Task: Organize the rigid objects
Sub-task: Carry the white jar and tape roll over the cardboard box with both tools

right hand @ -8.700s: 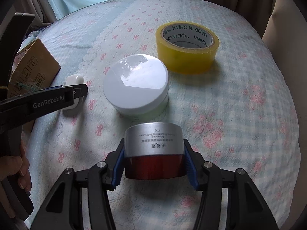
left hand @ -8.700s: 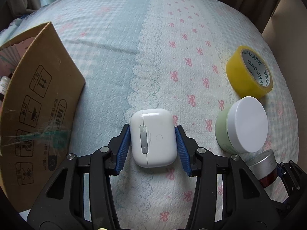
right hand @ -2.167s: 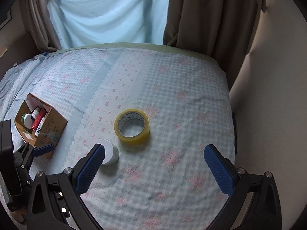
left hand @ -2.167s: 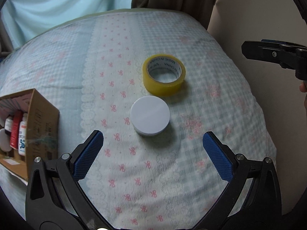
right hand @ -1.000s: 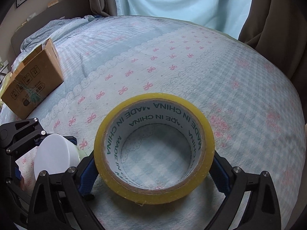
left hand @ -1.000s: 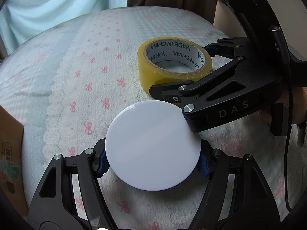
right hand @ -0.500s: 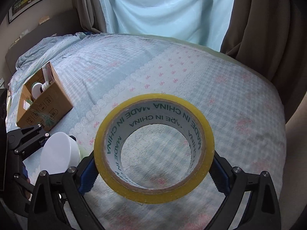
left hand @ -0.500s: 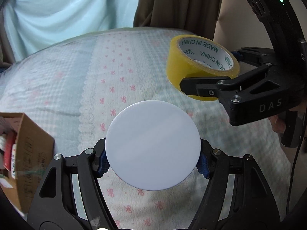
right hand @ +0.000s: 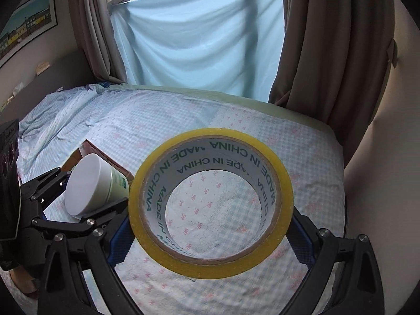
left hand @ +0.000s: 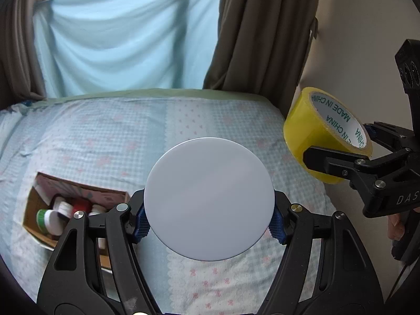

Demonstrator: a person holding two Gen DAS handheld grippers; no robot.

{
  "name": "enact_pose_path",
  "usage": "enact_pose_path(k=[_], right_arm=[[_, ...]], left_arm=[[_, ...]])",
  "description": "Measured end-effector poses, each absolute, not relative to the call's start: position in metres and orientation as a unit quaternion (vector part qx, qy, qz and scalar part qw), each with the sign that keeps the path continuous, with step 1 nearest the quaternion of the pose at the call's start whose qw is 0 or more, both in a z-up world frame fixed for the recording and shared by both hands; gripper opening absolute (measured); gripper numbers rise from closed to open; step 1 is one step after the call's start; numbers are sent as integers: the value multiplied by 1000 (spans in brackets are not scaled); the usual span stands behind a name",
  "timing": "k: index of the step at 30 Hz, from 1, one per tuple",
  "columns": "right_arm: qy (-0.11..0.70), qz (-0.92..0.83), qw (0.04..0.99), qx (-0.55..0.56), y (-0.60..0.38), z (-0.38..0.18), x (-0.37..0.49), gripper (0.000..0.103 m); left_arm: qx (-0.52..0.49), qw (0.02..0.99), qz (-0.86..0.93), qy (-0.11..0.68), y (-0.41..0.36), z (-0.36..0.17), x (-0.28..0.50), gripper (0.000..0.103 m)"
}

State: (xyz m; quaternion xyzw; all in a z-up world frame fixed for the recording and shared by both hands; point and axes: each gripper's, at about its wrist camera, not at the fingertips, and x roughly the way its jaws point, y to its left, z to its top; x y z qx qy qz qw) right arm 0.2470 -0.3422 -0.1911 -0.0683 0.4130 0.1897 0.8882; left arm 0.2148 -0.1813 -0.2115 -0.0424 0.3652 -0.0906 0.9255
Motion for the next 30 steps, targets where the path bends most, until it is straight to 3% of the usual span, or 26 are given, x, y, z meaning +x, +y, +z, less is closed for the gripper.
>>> enact_pose_path(k=[7, 14, 23, 30], right_arm=[[399, 187, 895, -71, -295, -139, 231, 97], [404, 192, 892, -70, -228, -121, 216, 97], [418, 165, 893, -34, -133, -120, 215, 97], [452, 126, 883, 6, -64, -145, 223, 97]], left_arm=[[-52, 933, -60, 352, -116, -153, 190, 68], [-66, 930, -45, 360, -40, -131, 182, 68], [-56, 920, -52, 384, 71, -128, 190, 68], [-45, 898, -84, 430, 146, -157, 216, 68]])
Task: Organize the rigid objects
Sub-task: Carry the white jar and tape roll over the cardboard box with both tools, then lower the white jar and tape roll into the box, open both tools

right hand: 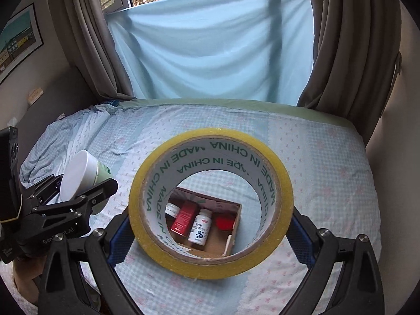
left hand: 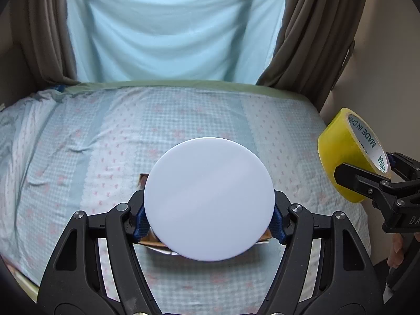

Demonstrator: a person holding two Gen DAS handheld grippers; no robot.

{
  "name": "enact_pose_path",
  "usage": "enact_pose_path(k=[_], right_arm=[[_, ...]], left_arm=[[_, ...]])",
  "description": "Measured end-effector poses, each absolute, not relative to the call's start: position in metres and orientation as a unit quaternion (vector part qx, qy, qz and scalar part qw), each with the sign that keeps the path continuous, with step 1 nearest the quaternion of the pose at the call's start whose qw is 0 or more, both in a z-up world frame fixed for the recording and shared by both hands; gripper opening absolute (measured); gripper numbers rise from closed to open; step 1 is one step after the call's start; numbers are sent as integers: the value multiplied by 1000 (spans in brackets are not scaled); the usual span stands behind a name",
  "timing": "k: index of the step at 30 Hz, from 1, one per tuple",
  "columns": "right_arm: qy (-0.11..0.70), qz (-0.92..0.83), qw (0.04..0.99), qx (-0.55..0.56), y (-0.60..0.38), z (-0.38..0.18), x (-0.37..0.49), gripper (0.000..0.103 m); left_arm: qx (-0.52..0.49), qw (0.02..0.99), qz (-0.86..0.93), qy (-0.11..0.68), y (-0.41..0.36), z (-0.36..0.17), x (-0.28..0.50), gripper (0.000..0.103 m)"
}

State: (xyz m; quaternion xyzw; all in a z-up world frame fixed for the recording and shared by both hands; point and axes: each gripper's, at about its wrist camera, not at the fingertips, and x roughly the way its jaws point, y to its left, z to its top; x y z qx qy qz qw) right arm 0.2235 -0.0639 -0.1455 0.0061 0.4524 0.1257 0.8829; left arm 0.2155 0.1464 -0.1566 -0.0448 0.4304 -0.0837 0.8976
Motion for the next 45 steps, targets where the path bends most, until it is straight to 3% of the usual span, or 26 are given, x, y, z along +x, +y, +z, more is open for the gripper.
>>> enact_pose_path(k=[11, 28, 40, 42, 45], right_arm=[[529, 86, 842, 65, -10, -217, 249, 97], [663, 33, 739, 113, -14, -381, 294, 97], [672, 38, 734, 90, -19, -405, 300, 98], [663, 42, 743, 79, -19, -403, 301, 100], [623, 38, 780, 54, -20, -390, 298, 103]], left_arm=[[-32, 854, -107, 508, 202, -230, 271, 68], [-21, 749, -103, 654, 184, -389, 346, 68], [11, 737, -95, 669, 160, -401, 371, 68], [-5, 739, -106, 665, 161, -397, 370, 103], [-11, 750, -103, 654, 163, -391, 368, 103]])
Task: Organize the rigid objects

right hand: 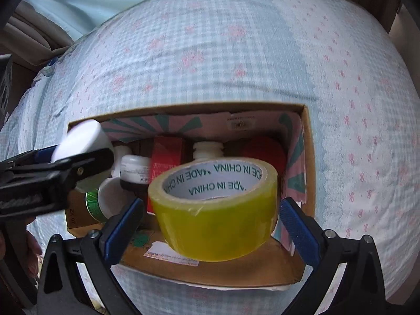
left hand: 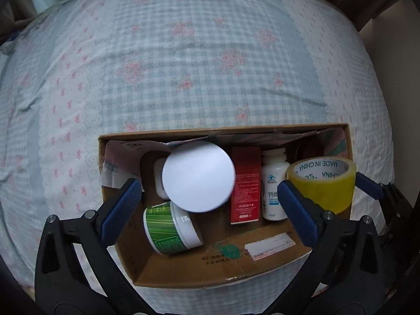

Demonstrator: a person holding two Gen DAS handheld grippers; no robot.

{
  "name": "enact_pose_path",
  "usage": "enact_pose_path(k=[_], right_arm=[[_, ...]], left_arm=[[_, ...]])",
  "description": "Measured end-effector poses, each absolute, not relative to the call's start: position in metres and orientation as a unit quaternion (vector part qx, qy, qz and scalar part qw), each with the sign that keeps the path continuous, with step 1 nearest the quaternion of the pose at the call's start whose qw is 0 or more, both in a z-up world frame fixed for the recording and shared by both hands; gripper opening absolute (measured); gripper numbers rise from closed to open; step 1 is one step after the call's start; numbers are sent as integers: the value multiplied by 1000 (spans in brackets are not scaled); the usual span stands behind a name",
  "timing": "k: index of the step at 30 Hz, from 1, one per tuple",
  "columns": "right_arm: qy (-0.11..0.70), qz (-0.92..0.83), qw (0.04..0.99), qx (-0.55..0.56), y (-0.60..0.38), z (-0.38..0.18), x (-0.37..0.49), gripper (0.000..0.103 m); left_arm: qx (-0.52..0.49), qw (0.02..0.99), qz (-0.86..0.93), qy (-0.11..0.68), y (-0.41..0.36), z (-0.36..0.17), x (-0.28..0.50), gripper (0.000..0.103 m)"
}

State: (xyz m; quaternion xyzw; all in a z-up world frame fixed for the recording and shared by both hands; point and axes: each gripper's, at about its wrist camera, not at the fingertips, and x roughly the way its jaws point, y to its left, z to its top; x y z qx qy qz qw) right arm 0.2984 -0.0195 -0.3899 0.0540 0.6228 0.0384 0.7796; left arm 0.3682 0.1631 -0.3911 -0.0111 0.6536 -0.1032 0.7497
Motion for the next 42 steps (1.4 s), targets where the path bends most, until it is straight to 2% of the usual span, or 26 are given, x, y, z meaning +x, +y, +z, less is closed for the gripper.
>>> enact_pose_path(k=[5, 12, 21, 30, 37, 42], right_arm=[[634, 38, 772, 26, -22, -389, 287, 103], [633, 24, 772, 52, -31, -380, 270, 103], [605, 23, 794, 60, -32, -337, 250, 103], [542, 3, 839, 49, -42, -221, 219, 103], [477, -7, 879, 13, -53, -123, 181, 103], [421, -3, 907, 1, -62, -64, 142, 103]], left_arm=[[-5, 752, -96, 652, 169, -386, 358, 103], [-9, 762, -90, 642, 178, -370, 339, 103], [-26, 789, -92, 608, 186, -325, 309, 103], [-23, 849, -93, 519, 191, -206, 260, 103], [-20, 913, -86, 399, 182, -89, 198, 103], [-19, 935, -69, 347, 164, -38, 151, 103]])
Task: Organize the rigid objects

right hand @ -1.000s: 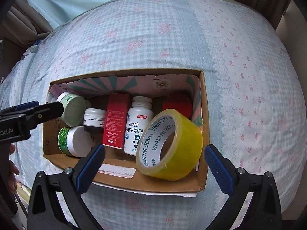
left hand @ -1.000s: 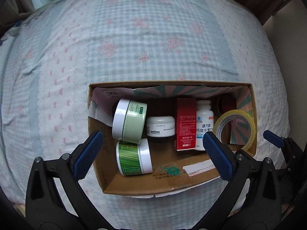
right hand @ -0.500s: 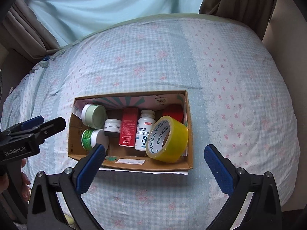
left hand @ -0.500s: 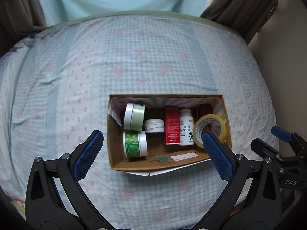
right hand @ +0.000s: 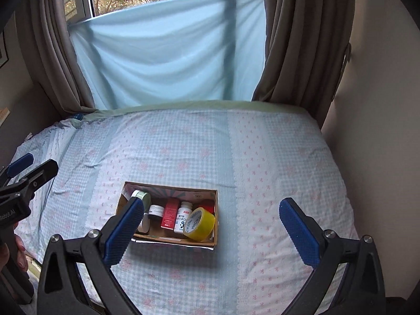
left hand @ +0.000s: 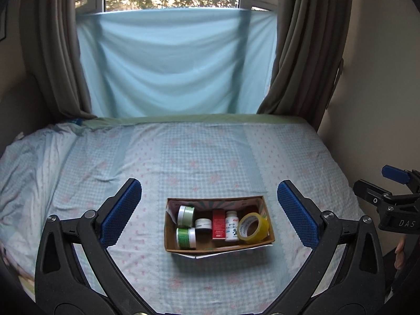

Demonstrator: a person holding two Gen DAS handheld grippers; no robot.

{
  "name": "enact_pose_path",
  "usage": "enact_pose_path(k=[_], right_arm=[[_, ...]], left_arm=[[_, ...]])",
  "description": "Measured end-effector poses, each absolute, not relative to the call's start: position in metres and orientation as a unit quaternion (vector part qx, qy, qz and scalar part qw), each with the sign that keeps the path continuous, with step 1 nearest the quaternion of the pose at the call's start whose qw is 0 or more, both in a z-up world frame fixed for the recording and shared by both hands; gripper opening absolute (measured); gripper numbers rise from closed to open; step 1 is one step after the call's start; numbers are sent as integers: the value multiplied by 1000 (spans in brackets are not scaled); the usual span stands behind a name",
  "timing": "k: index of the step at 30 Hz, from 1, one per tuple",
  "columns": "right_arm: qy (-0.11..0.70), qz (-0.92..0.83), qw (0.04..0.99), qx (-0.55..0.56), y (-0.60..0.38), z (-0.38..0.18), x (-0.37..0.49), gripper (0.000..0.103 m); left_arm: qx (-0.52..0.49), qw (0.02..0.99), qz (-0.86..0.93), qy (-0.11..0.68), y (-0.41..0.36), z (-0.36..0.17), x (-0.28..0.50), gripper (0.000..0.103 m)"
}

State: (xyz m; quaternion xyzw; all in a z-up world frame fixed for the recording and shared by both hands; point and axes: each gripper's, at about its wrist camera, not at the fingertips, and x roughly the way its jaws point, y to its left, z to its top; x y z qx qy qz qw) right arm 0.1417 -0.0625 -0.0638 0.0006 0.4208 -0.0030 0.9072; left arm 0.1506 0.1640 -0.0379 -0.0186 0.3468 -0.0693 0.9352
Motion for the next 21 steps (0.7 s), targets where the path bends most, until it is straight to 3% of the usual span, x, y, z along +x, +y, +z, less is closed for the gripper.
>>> enact_pose_path(k=[7, 21], right_arm=[[355, -26, 934, -20, -80, -16, 97, 103], [328, -19, 945, 1, -108, -9, 68, 103]], left_arm=[[-26, 952, -61, 298, 140, -7, 99, 103], [-19, 962, -56, 265, 105, 1, 61, 103]])
